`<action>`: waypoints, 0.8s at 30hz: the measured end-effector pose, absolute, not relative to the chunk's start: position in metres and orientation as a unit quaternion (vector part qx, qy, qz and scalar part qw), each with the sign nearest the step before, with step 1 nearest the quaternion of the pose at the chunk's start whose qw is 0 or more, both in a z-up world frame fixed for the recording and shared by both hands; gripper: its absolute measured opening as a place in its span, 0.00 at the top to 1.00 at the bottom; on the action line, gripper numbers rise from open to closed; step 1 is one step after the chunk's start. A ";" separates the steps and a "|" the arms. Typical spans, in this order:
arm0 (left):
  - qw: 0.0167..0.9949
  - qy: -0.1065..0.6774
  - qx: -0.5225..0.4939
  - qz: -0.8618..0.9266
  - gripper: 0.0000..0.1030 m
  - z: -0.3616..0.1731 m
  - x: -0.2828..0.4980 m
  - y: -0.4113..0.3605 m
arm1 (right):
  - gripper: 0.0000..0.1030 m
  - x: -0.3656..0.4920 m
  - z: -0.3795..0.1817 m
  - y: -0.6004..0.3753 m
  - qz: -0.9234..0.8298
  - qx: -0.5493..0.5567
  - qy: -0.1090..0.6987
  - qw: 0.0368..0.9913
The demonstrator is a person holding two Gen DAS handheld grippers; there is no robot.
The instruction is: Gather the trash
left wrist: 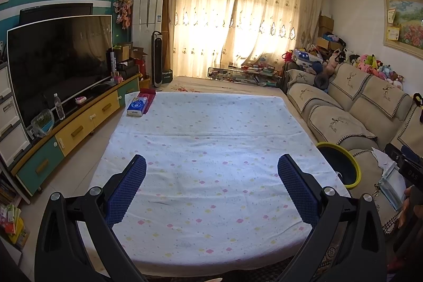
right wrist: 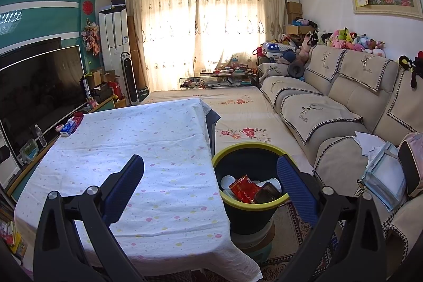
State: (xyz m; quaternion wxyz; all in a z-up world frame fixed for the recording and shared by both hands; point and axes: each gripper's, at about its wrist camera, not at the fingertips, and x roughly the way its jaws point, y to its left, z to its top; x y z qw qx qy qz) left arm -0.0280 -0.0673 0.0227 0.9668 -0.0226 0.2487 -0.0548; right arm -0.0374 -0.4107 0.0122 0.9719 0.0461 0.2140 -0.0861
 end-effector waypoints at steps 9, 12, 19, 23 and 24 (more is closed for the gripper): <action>0.966 0.251 -0.023 -0.055 0.05 0.020 -0.026 -0.067 | 0.07 -0.037 0.011 -0.411 -0.085 0.046 0.215 0.972; 0.966 0.252 -0.022 -0.056 0.05 0.019 -0.025 -0.068 | 0.07 -0.037 0.010 -0.411 -0.086 0.047 0.215 0.972; 0.965 0.254 -0.020 -0.057 0.05 0.016 -0.024 -0.069 | 0.07 -0.039 0.004 -0.411 -0.087 0.048 0.216 0.971; 0.965 0.254 -0.021 -0.057 0.05 0.016 -0.024 -0.069 | 0.07 -0.039 0.003 -0.411 -0.086 0.048 0.217 0.971; 0.965 0.254 -0.020 -0.057 0.05 0.016 -0.024 -0.069 | 0.07 -0.040 0.002 -0.410 -0.085 0.048 0.217 0.971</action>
